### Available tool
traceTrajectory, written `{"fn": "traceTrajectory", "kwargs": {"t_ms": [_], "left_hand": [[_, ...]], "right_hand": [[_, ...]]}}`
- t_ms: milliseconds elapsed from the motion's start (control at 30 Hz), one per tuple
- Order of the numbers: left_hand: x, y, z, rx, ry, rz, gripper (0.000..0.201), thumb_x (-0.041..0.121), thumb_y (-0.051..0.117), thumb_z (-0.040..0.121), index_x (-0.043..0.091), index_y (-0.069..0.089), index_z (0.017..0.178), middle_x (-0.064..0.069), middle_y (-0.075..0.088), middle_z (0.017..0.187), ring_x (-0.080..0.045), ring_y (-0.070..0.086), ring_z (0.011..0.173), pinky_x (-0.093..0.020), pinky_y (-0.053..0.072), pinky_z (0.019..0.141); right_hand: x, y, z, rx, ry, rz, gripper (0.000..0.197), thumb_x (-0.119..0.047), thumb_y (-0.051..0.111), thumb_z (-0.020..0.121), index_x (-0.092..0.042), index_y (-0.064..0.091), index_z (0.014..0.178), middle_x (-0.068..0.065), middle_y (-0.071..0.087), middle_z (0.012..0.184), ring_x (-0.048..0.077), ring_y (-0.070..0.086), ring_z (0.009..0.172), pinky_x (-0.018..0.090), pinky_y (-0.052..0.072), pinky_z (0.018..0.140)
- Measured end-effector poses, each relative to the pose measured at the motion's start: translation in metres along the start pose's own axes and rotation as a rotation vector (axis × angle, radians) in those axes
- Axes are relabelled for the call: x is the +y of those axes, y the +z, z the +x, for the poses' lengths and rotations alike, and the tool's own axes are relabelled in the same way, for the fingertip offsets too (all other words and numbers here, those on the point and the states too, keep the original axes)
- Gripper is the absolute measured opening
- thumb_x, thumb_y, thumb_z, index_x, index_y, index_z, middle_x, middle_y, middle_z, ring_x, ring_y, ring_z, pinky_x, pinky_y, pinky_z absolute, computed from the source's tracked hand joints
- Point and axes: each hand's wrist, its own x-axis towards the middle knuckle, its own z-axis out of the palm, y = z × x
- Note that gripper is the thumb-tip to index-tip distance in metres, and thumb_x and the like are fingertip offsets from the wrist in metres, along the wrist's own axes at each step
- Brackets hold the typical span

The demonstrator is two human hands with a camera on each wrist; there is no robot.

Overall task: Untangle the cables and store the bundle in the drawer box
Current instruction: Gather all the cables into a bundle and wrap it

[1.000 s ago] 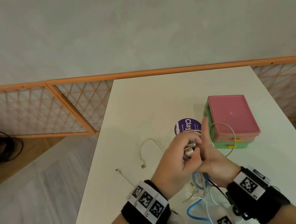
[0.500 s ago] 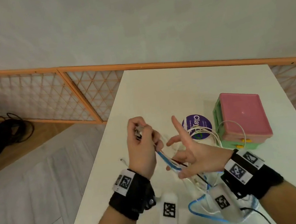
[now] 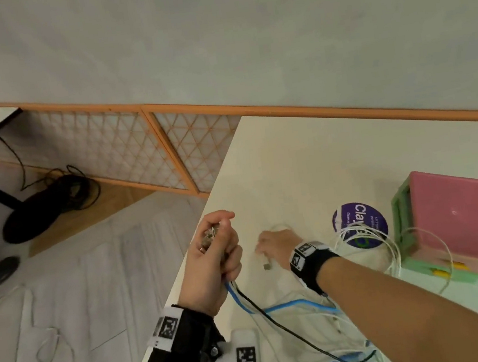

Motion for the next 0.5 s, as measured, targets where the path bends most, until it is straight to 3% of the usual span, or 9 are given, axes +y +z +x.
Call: {"fn": "traceTrajectory", "kwargs": {"t_ms": [100, 200, 267, 300, 367, 433, 500], "left_hand": [[-0.002, -0.002, 0.004, 0.044, 0.065, 0.053, 0.018, 0.031, 0.053, 0.089, 0.017, 0.049, 0.078, -0.003, 0.025, 0.063, -0.012, 0.015, 0.046, -0.018, 0.015, 0.041], [-0.007, -0.002, 0.009, 0.119, 0.123, 0.112, 0.031, 0.035, 0.053, 0.091, 0.017, 0.036, 0.073, -0.003, 0.027, 0.061, -0.012, 0.020, 0.042, -0.016, 0.020, 0.040], [-0.011, 0.003, 0.013, 0.163, 0.172, 0.192, 0.021, 0.034, 0.057, 0.093, 0.019, 0.050, 0.080, 0.000, 0.030, 0.056, -0.013, 0.024, 0.042, -0.019, 0.024, 0.041], [-0.011, 0.009, 0.014, 0.172, 0.182, 0.216, 0.008, 0.030, 0.060, 0.093, 0.023, 0.056, 0.091, 0.002, 0.031, 0.054, -0.014, 0.025, 0.042, -0.020, 0.025, 0.042], [-0.009, 0.025, 0.019, 0.162, 0.195, 0.239, 0.029, 0.021, 0.066, 0.088, 0.027, 0.056, 0.115, 0.002, 0.036, 0.054, -0.014, 0.028, 0.043, -0.022, 0.028, 0.042], [-0.006, 0.045, 0.025, 0.115, 0.236, 0.262, 0.039, 0.019, 0.076, 0.078, 0.023, 0.059, 0.113, 0.000, 0.045, 0.060, -0.012, 0.034, 0.045, -0.023, 0.033, 0.044], [-0.002, 0.068, 0.028, 0.036, 0.313, 0.300, 0.031, 0.013, 0.081, 0.073, 0.016, 0.062, 0.098, 0.000, 0.052, 0.065, -0.009, 0.042, 0.049, -0.020, 0.038, 0.049]], "right_hand": [[0.004, 0.013, 0.001, 0.128, 0.036, -0.080, 0.021, -0.011, 0.046, 0.089, -0.014, 0.060, 0.104, 0.006, 0.054, 0.112, 0.025, 0.053, 0.103, 0.033, 0.032, 0.094], [0.004, 0.000, -0.009, 0.271, 0.127, 0.086, 0.019, -0.020, 0.043, 0.095, -0.015, 0.060, 0.104, 0.006, 0.056, 0.109, 0.029, 0.058, 0.097, 0.037, 0.040, 0.092], [-0.005, -0.022, -0.025, 0.490, 0.184, 0.435, 0.017, -0.020, 0.050, 0.094, -0.011, 0.063, 0.102, 0.008, 0.059, 0.104, 0.027, 0.060, 0.091, 0.034, 0.046, 0.086], [-0.011, -0.036, -0.037, 0.623, 0.158, 0.560, 0.015, -0.017, 0.055, 0.092, -0.008, 0.065, 0.099, 0.010, 0.061, 0.099, 0.024, 0.061, 0.088, 0.029, 0.047, 0.083], [-0.026, -0.065, -0.067, 0.830, 0.058, 0.711, 0.011, -0.013, 0.060, 0.089, -0.007, 0.067, 0.095, 0.008, 0.064, 0.091, 0.017, 0.063, 0.083, 0.021, 0.048, 0.078], [-0.045, -0.088, -0.098, 0.902, 0.004, 0.778, 0.008, -0.010, 0.061, 0.088, -0.011, 0.068, 0.091, 0.003, 0.066, 0.086, 0.011, 0.064, 0.080, 0.018, 0.049, 0.074], [-0.056, -0.100, -0.122, 0.975, 0.005, 0.819, 0.010, -0.006, 0.061, 0.086, -0.014, 0.068, 0.086, 0.001, 0.066, 0.082, 0.011, 0.062, 0.077, 0.020, 0.049, 0.070]]}}
